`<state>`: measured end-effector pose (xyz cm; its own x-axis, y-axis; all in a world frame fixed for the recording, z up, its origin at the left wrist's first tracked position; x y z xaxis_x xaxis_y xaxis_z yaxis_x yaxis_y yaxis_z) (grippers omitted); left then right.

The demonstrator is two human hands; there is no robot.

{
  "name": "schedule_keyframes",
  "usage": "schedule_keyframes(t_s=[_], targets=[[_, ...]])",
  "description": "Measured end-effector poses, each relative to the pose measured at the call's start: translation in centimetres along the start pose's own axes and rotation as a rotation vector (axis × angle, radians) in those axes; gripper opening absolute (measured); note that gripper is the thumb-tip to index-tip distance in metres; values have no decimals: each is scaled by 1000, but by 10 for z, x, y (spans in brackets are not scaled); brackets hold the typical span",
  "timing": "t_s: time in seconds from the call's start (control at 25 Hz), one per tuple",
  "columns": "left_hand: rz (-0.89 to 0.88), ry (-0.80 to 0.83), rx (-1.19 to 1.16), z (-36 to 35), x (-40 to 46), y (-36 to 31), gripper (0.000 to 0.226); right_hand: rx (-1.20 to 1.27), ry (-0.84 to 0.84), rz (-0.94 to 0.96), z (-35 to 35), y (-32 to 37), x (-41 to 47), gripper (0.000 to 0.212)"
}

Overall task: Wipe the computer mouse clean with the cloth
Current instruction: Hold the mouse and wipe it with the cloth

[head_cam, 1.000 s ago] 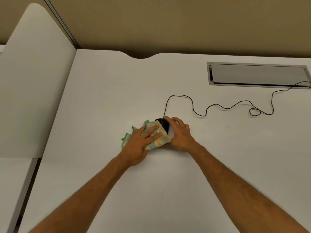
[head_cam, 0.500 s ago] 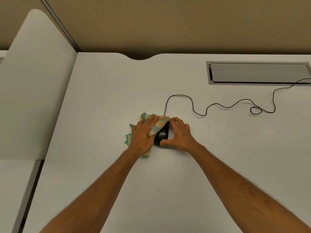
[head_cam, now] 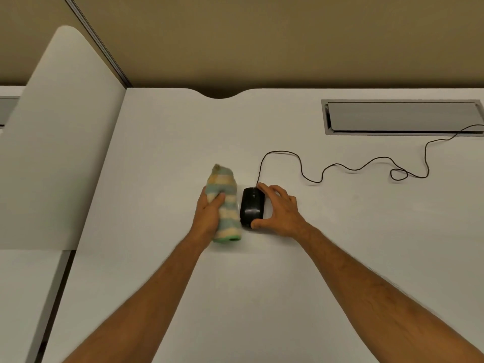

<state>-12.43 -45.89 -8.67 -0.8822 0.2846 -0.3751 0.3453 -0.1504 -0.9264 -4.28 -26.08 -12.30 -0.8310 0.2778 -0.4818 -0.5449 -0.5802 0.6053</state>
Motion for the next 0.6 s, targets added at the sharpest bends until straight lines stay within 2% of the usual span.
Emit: schedule_keyframes(t_s=[0.08,0.2,0.28,0.48,0.6], targets=[[8,34,18,-26,12,-7,39,-5,-14,37,0,1,1,112],[-78,139,249,-47,20,-8,32,-19,-25,70,1,3,2,114],[-131,152,332,-44,20,-8,24,-11,-26,68,1,3,2,115],[-98,34,436,-19,15,-1,24,-2,-12,41,0,2,1,114],[-71,10,309,-24,13,-4,32,-5,-14,45,-1,2,2,117]])
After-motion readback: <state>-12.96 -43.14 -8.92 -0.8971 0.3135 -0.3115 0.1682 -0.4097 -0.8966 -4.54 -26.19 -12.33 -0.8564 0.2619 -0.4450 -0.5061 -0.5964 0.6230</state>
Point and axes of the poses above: each hand's wrist, its own x-axis towards the middle knuckle, its own z-axis out of the back of the hand, y = z × x, the point moved 5 cm from there along x, towards the middle knuckle, and after that the axes turned 9 degrees about -z, right-handed, at the moved point
